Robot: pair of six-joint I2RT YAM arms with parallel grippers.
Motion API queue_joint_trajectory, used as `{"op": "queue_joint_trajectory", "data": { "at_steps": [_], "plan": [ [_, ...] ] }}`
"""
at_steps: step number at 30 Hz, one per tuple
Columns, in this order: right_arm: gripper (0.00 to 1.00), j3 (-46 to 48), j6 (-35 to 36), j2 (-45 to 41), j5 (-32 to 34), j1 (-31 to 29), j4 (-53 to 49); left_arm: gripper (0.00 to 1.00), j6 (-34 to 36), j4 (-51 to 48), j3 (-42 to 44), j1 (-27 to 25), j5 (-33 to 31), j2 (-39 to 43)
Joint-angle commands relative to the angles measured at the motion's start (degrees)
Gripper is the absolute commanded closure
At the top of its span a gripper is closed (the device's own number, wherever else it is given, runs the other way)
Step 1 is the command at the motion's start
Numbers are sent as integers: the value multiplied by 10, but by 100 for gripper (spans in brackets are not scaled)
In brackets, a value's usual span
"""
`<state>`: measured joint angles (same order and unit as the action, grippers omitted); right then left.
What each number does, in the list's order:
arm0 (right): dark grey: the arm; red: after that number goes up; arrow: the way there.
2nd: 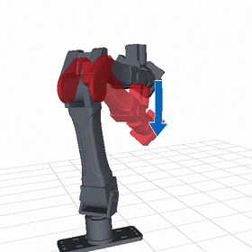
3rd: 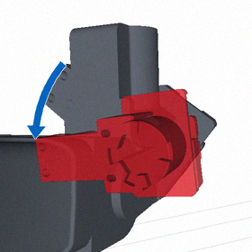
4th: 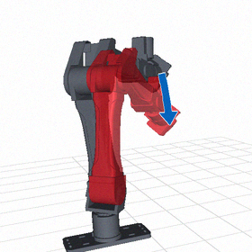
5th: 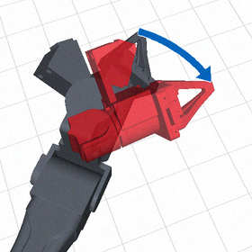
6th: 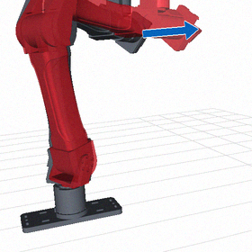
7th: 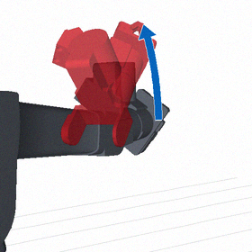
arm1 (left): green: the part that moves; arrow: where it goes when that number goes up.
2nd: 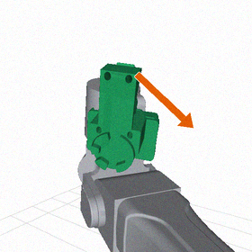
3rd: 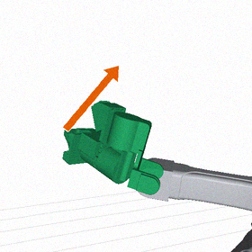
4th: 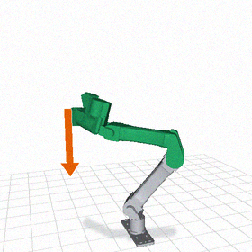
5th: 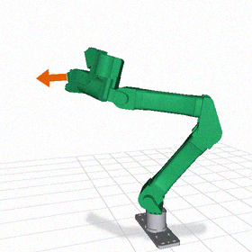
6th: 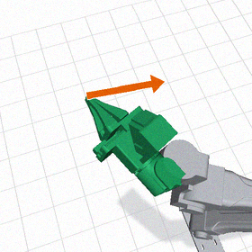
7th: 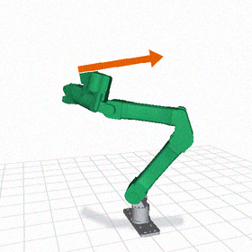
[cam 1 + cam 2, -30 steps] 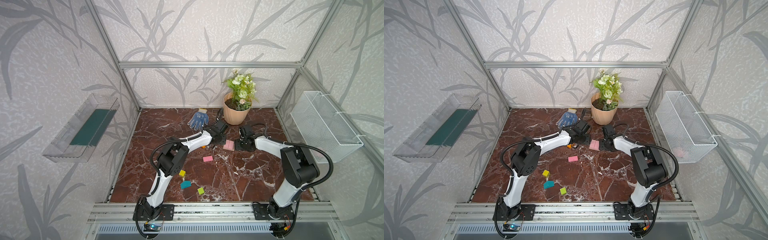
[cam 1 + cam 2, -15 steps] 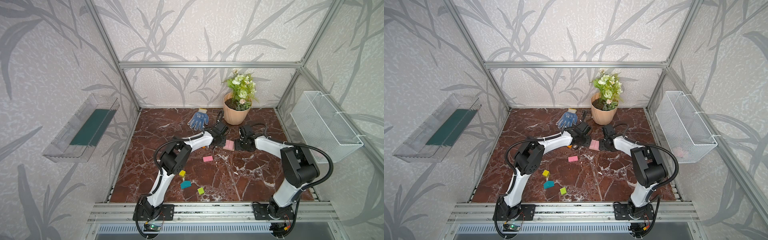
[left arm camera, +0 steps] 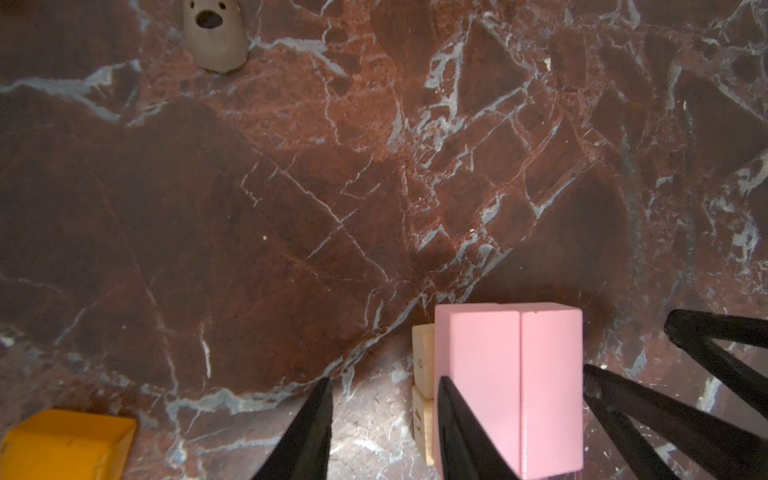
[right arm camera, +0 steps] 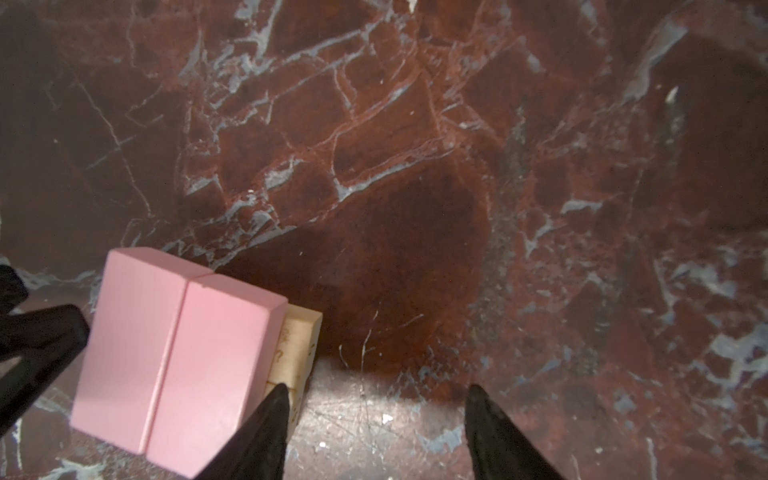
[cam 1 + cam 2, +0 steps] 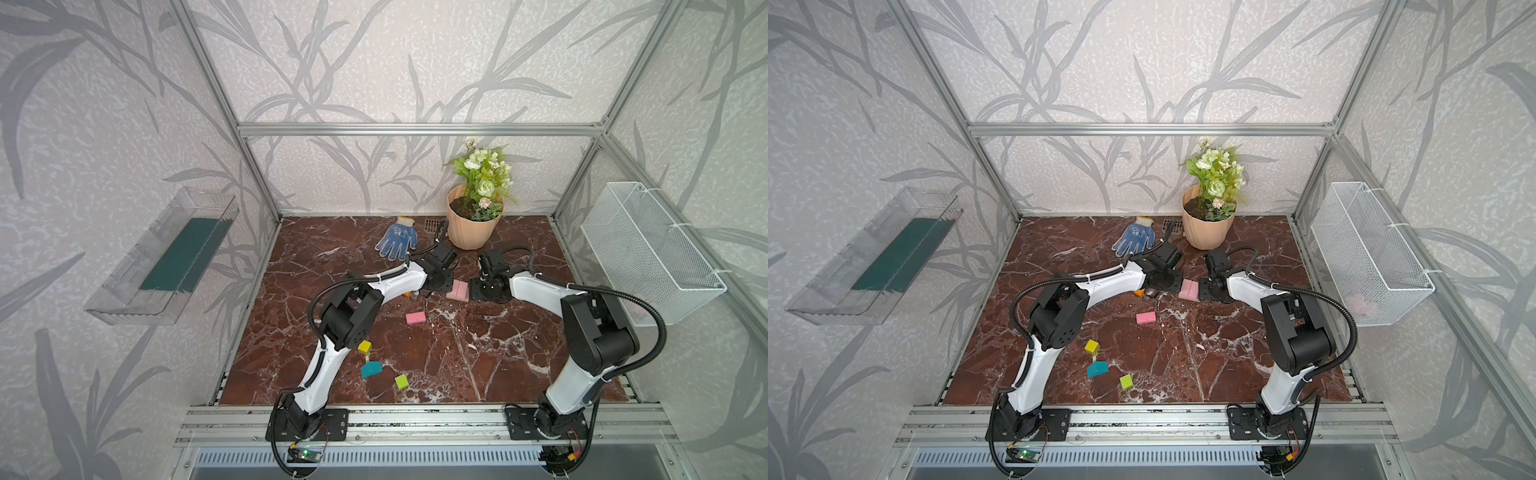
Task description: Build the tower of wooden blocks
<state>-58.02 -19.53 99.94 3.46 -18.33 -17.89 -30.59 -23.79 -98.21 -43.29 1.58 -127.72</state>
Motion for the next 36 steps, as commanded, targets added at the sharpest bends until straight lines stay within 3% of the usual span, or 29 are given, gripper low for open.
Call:
{"op": "queue_joint_trajectory", "data": {
  "at_steps": [1, 16, 36],
  "plan": [
    [34, 0, -2, -9, 7, -1, -4, 58, 1, -11, -19, 0, 4, -13],
    [34, -7, -3, -2, 8, -1, -11, 58, 2, -9, -18, -2, 32, -13],
    [34, 7, -7, -18, 16, -1, 0, 58, 15, -50, -35, 0, -17, -2]
  ]
}}
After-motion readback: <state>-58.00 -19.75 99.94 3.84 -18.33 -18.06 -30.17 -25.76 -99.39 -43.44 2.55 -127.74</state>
